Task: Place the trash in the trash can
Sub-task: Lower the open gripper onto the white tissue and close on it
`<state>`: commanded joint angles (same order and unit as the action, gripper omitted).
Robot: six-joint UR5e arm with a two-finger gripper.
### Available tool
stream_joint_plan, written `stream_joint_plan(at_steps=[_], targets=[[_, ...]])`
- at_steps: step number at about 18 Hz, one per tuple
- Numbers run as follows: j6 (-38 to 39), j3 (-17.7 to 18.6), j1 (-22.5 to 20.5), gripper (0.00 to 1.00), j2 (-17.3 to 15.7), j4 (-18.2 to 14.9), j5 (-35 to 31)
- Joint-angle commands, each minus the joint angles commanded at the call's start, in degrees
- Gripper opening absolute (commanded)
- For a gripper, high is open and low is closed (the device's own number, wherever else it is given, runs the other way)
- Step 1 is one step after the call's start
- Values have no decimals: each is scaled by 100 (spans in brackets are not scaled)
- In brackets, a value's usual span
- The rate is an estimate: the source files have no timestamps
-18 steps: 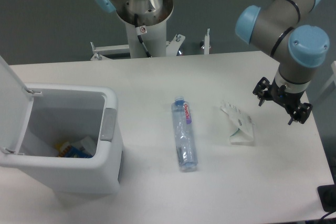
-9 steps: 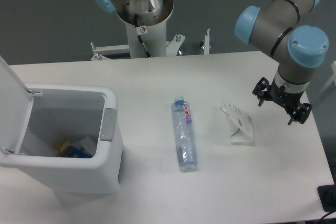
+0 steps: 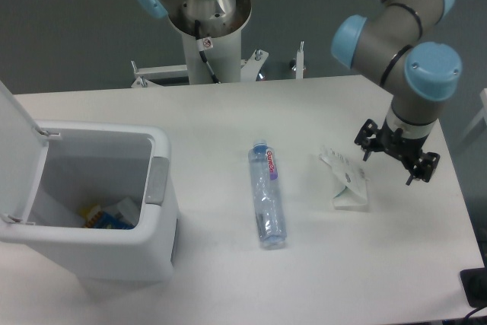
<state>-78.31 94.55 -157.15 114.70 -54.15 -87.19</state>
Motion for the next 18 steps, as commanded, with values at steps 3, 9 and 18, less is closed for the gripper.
stream_joint_plan(at_steps=[3, 9, 18], targets=[[0, 168, 44, 100, -88, 9, 0], [88, 581, 70, 100, -176, 106, -26], [264, 810, 369, 100, 78, 651, -473]])
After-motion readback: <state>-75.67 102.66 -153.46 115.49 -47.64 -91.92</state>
